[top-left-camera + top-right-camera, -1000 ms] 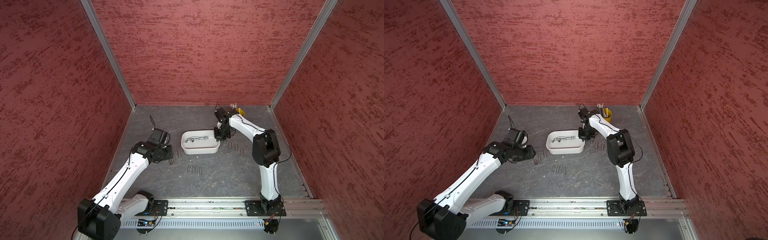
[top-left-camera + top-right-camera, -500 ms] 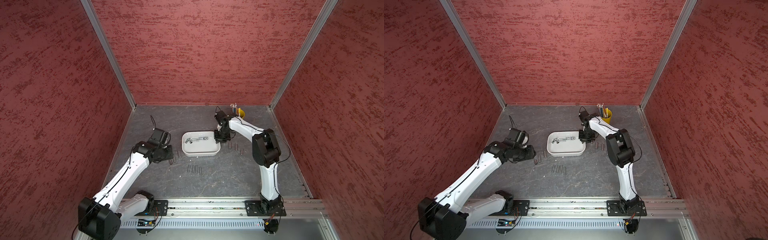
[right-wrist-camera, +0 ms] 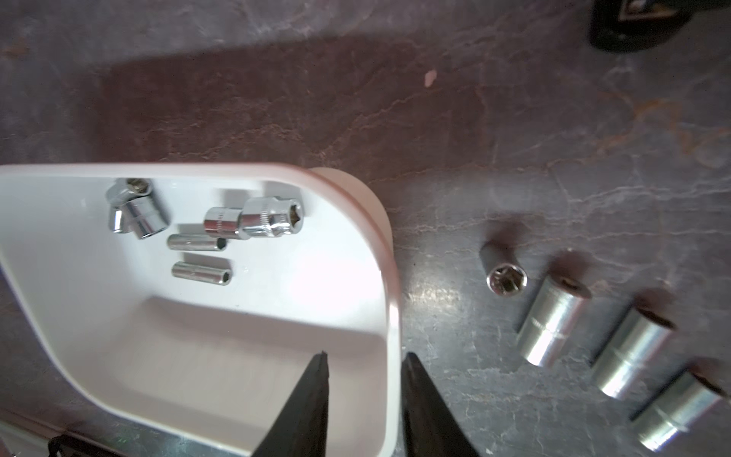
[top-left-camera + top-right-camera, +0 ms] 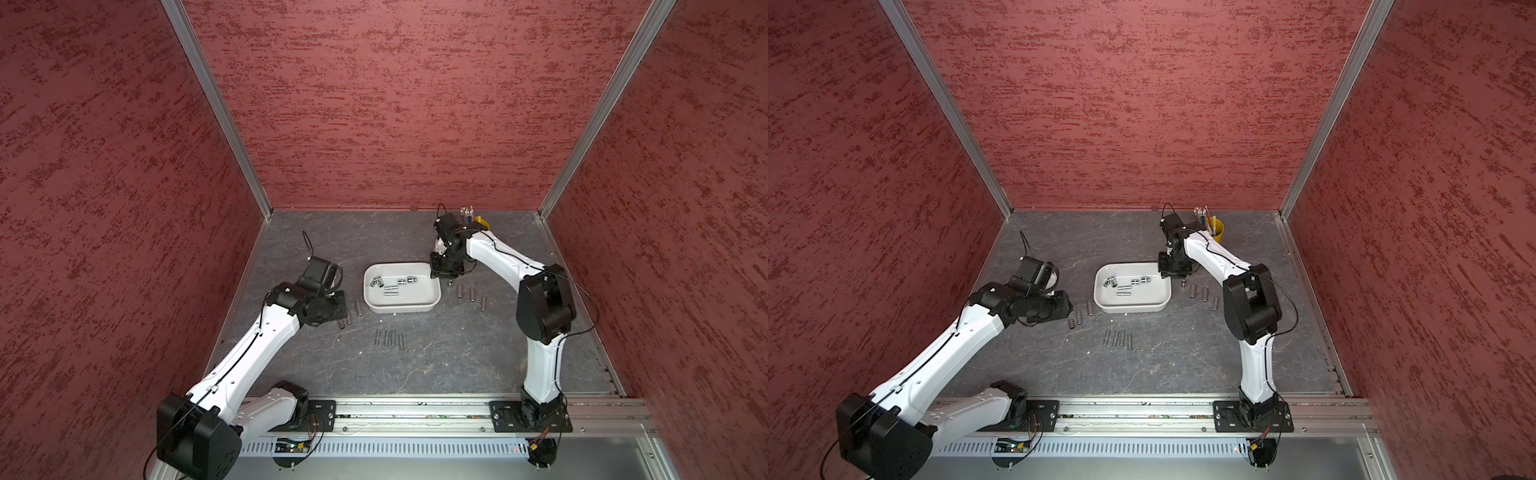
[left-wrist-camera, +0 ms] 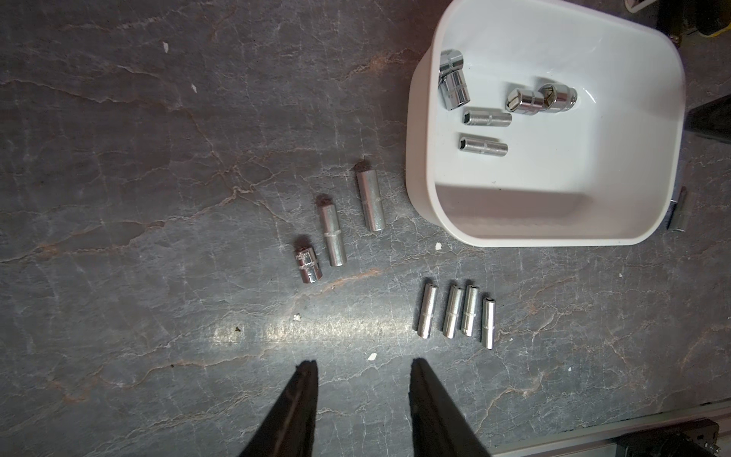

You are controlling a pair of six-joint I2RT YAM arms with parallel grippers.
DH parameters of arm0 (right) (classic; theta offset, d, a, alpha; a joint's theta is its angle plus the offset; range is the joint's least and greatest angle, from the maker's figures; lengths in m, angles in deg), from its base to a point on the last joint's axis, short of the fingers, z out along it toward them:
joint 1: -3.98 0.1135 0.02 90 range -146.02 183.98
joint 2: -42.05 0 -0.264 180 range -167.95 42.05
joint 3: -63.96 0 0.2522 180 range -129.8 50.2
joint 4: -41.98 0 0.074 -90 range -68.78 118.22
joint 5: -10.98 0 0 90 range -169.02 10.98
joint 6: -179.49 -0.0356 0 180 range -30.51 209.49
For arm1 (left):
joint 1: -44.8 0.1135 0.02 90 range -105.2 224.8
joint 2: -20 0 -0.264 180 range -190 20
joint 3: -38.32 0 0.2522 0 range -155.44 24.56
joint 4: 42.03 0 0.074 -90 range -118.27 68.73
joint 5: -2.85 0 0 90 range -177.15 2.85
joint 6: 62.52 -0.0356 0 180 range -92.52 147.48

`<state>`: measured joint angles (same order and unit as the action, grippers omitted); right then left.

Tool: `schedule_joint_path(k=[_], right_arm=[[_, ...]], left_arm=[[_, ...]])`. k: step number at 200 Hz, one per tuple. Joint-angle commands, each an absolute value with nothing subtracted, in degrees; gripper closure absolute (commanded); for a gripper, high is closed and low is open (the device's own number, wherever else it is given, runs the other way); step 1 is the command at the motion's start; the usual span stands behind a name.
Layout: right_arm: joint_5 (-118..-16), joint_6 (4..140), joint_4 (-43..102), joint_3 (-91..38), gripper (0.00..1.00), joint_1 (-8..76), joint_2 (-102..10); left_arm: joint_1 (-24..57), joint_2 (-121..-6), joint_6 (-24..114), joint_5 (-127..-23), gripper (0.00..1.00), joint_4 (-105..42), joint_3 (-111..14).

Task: Take out the socket from the storage box
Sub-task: Adjust the storage box at the center of the board, then pick up the socket head from the storage box.

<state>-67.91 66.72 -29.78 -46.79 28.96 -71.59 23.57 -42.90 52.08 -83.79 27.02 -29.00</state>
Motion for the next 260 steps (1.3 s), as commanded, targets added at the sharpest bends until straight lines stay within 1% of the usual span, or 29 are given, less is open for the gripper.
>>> schedule_joint_path(k=[1,25,42,75,109,160,197,229,260], right_arm=[[-69.5,71.3,-27.8,-46.7,0.65,29.8,-68.1],[-70.8,73.5,-27.5,-47.5,0.63,31.9,-68.4],[-71.4,73.5,-27.6,-48.7,0.59,34.2,-69.9],[-73.0,69.5,-27.5,-52.0,0.45,37.6,-75.1],[-77.3,65.0,-28.0,-56.6,0.42,39.0,-80.7],[-81.0,60.8,-28.9,-60.7,0.41,39.4,-86.3],[-80.3,60.3,-27.5,-62.1,0.42,39.4,-89.3],[-81.4,60.0,-26.0,-62.7,0.44,39.4,-90.7],[-81.0,59.1,-25.7,-63.3,0.50,39.4,-92.3]], left_arm=[[23.3,-43.1,51.7,-84.7,0.59,26.8,-28.8],[23.2,-43.2,51.8,-84.8,0.59,26.8,-28.9],[23.2,-43.4,51.7,-84.8,0.59,26.8,-28.9],[23.2,-43.6,51.7,-84.8,0.59,26.8,-28.9],[23.1,-43.7,51.7,-84.9,0.59,26.8,-28.9],[22.9,-43.8,51.6,-84.9,0.58,26.9,-28.9],[22.9,-43.9,51.7,-84.9,0.58,26.8,-28.9],[22.9,-43.8,51.7,-85.0,0.58,26.8,-28.8],[22.9,-43.7,51.7,-85.0,0.58,26.8,-28.9]])
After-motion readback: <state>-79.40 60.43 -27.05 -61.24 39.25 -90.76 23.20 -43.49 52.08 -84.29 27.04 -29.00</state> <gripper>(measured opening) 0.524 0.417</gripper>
